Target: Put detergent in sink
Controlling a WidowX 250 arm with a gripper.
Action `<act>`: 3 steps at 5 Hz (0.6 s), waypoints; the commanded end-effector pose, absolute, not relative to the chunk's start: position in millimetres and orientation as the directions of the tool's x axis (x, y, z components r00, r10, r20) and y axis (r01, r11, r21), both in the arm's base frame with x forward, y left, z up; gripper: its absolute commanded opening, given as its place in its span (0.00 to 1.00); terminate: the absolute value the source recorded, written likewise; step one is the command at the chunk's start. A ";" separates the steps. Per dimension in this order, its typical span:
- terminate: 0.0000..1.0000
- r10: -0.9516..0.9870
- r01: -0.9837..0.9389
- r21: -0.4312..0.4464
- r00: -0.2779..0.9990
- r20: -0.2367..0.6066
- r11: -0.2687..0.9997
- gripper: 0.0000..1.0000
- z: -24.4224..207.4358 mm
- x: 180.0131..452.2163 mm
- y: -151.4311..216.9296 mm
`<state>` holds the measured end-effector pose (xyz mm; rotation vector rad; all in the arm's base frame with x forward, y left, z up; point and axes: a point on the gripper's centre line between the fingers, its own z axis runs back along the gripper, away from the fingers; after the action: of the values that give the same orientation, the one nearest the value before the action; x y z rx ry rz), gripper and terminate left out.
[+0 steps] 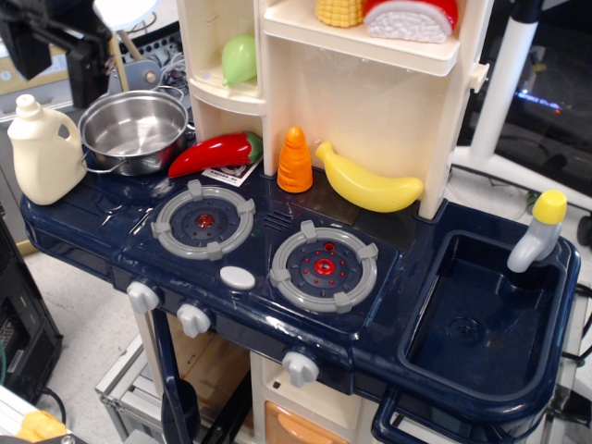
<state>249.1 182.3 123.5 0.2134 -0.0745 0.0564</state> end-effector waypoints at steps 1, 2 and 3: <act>0.00 0.058 -0.095 0.251 0.987 0.152 0.963 1.00 124.5 248.6 211.6; 0.00 0.067 -0.105 0.233 0.984 0.167 0.967 1.00 113.9 245.0 220.0; 0.00 0.083 -0.113 0.187 0.984 0.161 0.976 1.00 103.4 246.3 220.3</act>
<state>246.0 214.4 87.3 0.1503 -0.1321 0.1226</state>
